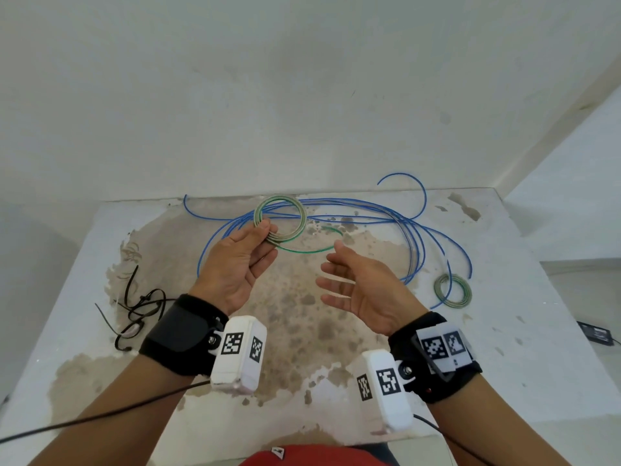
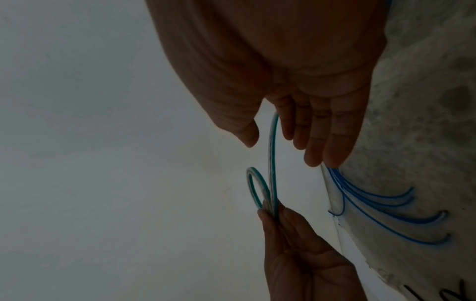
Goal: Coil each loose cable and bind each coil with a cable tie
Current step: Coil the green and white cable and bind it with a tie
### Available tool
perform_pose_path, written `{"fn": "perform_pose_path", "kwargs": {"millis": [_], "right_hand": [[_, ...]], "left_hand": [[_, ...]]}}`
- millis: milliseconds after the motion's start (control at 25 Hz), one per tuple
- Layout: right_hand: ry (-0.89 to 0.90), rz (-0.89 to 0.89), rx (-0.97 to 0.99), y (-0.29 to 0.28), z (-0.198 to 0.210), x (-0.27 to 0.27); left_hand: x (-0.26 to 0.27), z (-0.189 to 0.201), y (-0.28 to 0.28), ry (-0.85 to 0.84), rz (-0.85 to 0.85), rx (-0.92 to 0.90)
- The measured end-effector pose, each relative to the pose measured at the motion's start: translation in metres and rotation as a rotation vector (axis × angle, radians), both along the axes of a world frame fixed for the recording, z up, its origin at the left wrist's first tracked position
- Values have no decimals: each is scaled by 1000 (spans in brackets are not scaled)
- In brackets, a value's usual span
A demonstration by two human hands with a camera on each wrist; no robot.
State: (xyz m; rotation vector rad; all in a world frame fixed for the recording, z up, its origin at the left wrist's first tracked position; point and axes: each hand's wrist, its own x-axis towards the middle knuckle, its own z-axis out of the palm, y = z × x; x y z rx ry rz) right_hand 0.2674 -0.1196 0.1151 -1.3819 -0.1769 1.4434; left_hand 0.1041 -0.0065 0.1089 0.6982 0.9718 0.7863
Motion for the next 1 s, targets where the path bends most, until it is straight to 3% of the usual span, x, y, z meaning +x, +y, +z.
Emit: {"fn": "perform_pose_path", "kwargs": {"millis": [320,640,1000], "right_hand": [[-209,-131,177,13,-1,1],[-271,35,277,11,0,6],[-491,275,264,3,-3,8]], "left_hand": [[1,3,-11,38,-189,37],[-6,13,-7,134,-386,120],[-12,25,8,396,-700,238]]}}
